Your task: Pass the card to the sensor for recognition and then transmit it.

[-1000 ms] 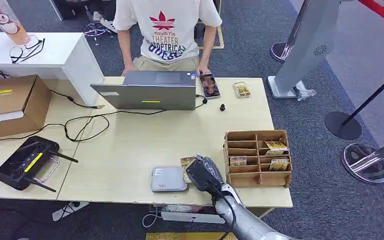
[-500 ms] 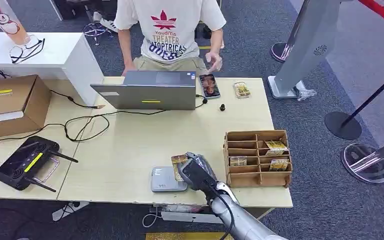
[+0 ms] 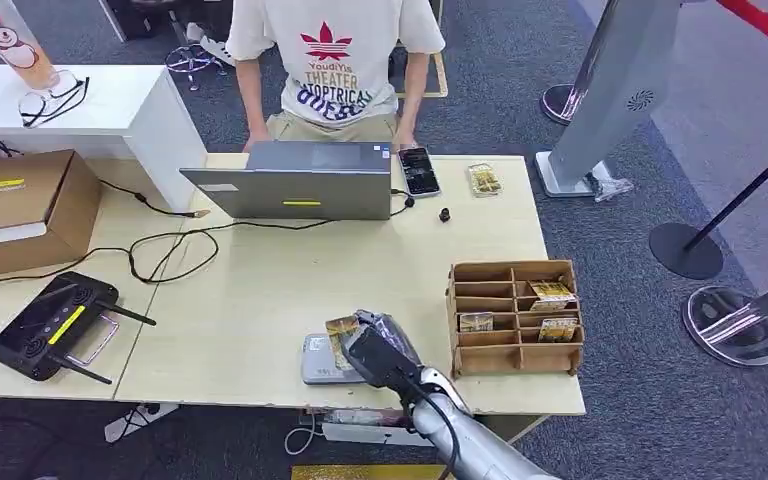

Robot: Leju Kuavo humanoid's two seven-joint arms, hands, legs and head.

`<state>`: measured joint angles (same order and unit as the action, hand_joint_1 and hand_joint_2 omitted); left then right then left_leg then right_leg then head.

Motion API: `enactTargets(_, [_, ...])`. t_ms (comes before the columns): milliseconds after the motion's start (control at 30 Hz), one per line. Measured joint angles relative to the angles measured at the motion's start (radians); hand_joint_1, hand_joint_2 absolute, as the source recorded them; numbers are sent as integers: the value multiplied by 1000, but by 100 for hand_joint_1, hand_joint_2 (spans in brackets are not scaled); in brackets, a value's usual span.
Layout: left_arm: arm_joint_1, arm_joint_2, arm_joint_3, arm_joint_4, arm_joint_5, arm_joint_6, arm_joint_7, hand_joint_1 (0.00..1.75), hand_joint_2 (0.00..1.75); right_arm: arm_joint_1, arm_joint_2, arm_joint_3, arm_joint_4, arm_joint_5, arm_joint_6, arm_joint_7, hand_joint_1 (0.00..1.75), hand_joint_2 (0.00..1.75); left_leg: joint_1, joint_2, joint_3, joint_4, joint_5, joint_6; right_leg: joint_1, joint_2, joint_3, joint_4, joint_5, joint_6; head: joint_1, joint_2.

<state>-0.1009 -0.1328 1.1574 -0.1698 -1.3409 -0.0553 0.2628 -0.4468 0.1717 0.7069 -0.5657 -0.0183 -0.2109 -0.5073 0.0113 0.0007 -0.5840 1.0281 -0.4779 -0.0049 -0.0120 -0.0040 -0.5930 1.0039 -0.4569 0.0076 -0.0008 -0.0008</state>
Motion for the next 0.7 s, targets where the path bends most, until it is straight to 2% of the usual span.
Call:
enactTargets(467, [-10,-8,-2,0,-2,-5,22,0,0,-27,48,15,58,-3,-5,27,175,175,0,0,0,0,0,0,0,0,0,0,0,0,0,0])
enactTargets(700, [-11,-3,-2,0,-3,-31,24,0,0,-52,68,30,97,13,-23,35,175,175,0,0,0,0,0,0,0,0,0,0,0,0,0,0])
